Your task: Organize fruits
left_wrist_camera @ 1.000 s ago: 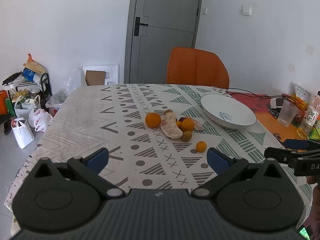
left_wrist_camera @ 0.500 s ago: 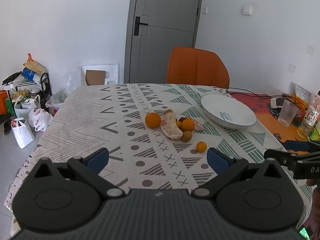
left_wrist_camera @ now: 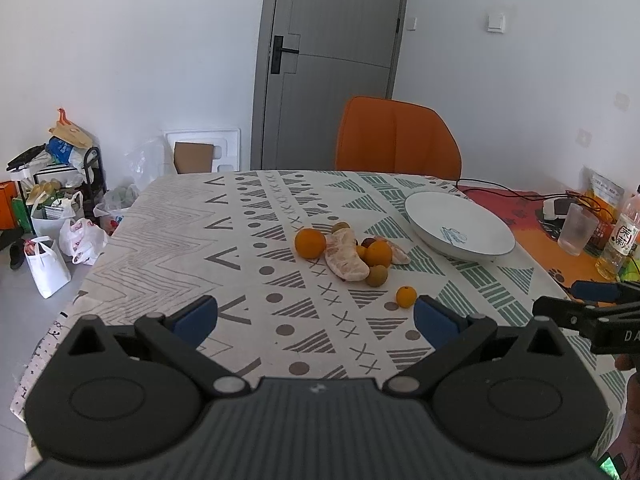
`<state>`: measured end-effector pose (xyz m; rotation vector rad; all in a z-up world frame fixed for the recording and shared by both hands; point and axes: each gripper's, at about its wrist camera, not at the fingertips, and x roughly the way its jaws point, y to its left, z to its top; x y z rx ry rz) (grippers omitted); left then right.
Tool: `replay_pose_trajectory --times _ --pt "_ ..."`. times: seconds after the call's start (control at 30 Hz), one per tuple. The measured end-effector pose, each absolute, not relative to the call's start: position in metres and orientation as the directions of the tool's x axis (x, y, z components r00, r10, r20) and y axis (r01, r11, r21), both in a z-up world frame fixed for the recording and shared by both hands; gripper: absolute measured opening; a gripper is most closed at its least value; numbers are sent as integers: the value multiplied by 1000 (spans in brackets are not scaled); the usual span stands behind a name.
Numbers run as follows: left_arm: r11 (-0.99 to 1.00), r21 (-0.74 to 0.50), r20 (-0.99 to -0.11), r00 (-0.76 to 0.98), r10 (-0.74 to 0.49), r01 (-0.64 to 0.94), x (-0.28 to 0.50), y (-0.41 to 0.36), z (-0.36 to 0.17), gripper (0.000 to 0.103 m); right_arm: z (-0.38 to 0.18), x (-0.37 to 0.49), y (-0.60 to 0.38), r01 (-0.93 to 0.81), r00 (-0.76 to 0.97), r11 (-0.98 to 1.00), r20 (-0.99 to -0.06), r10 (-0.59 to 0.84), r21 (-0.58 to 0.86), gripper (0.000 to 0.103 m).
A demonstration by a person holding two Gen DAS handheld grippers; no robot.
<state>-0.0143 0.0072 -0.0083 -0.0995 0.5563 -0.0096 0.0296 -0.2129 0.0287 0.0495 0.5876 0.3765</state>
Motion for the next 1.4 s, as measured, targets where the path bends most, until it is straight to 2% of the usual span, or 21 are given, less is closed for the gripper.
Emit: replay_pose_trajectory --times 0.5,0.93,1.4 --pt "996 -87 -528 848 -44 -2 -9 3 -9 103 27 33 -210 -335 756 925 -535 377 179 103" --pt "995 -98 -538 840 -64 14 20 -2 -21 103 13 48 -212 -297 777 949 -550 306 108 103" --pt "995 -99 -546 835 -71 20 55 -7 -36 103 -15 73 -224 -287 746 938 -570 345 193 103"
